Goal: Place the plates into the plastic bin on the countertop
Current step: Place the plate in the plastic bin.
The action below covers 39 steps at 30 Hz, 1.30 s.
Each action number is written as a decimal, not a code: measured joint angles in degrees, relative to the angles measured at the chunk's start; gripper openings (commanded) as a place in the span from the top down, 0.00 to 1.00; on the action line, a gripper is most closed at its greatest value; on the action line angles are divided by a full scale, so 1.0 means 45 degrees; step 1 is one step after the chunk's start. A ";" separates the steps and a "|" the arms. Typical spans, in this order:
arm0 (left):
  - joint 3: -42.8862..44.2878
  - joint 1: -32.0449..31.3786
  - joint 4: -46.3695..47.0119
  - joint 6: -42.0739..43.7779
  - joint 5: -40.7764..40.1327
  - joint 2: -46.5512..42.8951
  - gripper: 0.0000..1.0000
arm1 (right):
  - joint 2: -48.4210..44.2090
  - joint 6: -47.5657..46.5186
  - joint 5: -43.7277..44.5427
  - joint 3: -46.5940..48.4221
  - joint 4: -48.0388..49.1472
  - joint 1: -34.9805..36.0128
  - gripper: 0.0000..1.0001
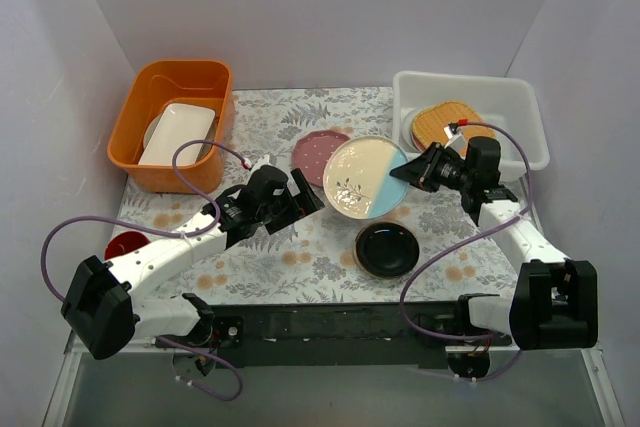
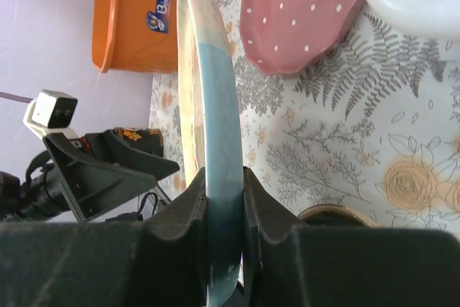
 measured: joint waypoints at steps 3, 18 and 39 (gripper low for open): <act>0.0000 0.0000 0.0000 0.0000 0.0000 0.0005 0.02 | 0.0520 0.0010 -0.0015 0.0714 0.0024 -0.0126 0.99; 0.0000 0.0000 -0.0126 0.0000 0.0010 0.0000 0.02 | 0.2467 0.0063 -0.0355 0.3444 0.0010 -0.1579 0.99; 0.0000 0.0000 -0.0384 0.0005 -0.0141 -0.0865 0.02 | 0.4988 0.0617 -0.0695 0.6003 -0.0384 -0.4716 0.99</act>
